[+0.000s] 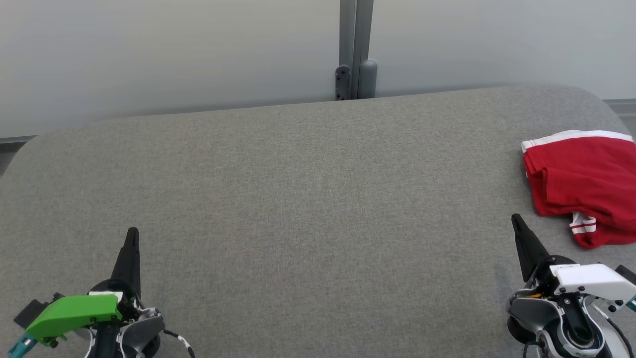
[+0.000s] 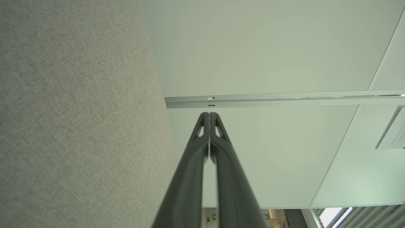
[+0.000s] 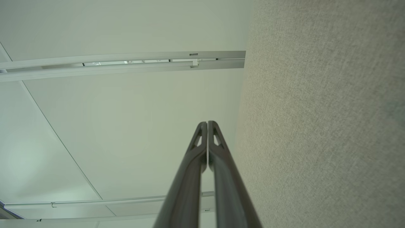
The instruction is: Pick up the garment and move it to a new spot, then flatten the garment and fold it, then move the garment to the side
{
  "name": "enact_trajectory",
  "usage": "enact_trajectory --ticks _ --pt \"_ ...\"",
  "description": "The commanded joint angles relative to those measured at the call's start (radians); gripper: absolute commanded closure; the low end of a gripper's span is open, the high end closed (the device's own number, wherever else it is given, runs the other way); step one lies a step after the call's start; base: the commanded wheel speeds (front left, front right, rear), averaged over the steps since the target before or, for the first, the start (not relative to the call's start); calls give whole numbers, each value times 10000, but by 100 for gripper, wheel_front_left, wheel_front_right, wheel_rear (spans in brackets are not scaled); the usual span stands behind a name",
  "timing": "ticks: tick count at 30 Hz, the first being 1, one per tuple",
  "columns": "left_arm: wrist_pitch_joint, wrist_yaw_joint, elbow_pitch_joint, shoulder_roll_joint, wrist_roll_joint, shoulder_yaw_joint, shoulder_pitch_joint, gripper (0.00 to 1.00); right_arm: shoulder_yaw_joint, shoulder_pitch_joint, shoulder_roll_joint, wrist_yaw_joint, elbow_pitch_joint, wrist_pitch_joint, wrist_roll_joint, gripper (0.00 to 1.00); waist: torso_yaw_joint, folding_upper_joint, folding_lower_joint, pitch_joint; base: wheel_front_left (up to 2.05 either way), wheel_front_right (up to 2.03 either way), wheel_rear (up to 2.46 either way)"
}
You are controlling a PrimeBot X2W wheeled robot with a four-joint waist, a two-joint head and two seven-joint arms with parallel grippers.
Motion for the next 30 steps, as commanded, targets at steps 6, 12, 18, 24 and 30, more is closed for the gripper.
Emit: enact_trajectory --ticks 6,12,18,24,30 --pt "33 -32 -23 69 -3 27 -125 100 10 -58 -53 4 -43 34 68 100 0 0 0 0 0 0 0" --pt "34 -32 -24 69 -3 27 -125 100 11 -58 -53 4 -43 34 68 100 0 0 0 0 0 0 0" --pt "32 -32 -24 69 -3 27 -125 100 10 -58 -53 4 -43 33 68 100 0 0 0 0 0 0 0" --pt "34 -32 -24 69 -3 27 -125 100 10 -57 -53 4 -42 33 69 100 0 0 0 0 0 0 0" --pt "32 -32 -25 69 -3 26 -125 100 10 -57 -53 4 -42 33 69 100 0 0 0 0 0 0 0"
